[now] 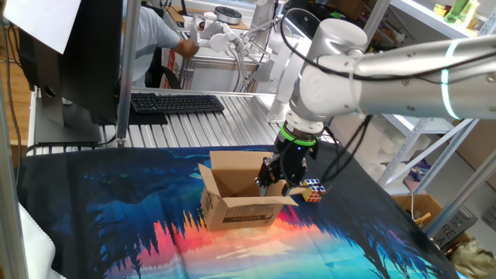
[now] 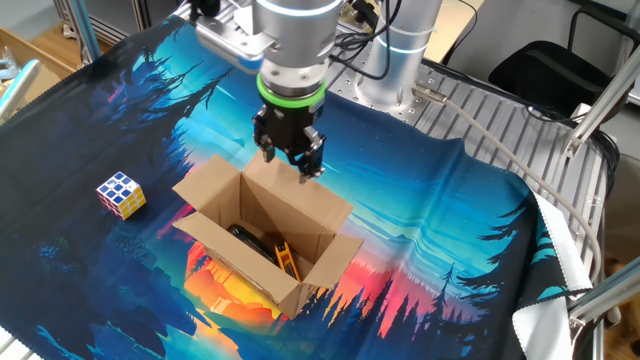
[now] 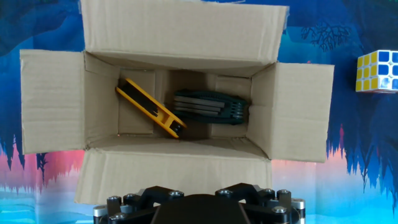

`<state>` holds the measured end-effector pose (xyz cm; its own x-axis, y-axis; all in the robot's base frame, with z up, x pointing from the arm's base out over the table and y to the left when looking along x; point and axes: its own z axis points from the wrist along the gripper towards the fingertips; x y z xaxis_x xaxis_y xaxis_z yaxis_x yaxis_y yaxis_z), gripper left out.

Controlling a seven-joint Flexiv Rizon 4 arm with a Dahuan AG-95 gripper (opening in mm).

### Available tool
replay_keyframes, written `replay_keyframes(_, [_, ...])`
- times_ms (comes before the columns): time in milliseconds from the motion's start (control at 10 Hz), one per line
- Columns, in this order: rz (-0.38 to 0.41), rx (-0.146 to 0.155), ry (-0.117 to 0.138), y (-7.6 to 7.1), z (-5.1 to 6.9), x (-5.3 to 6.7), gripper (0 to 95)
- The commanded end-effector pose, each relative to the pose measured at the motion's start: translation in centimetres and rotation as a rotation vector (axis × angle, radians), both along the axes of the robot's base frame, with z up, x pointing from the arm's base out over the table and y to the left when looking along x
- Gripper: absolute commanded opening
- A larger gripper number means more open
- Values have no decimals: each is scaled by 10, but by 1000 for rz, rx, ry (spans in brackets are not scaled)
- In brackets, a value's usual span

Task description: Cover the box

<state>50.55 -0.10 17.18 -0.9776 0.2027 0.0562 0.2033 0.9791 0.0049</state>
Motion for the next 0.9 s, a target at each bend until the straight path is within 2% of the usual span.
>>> replay_keyframes(100, [-140, -16, 46, -1, 2, 2, 0])
replay_keyframes(300, [-99, -13, 28, -3, 6, 8, 0])
replay_keyframes(600, [-38, -43, 16, -9, 12, 18, 0])
replay_keyframes(700, [-4, -55, 7, -16, 12, 25, 0])
replay_keyframes(900, [25, -62, -13, -27, 10, 29, 0])
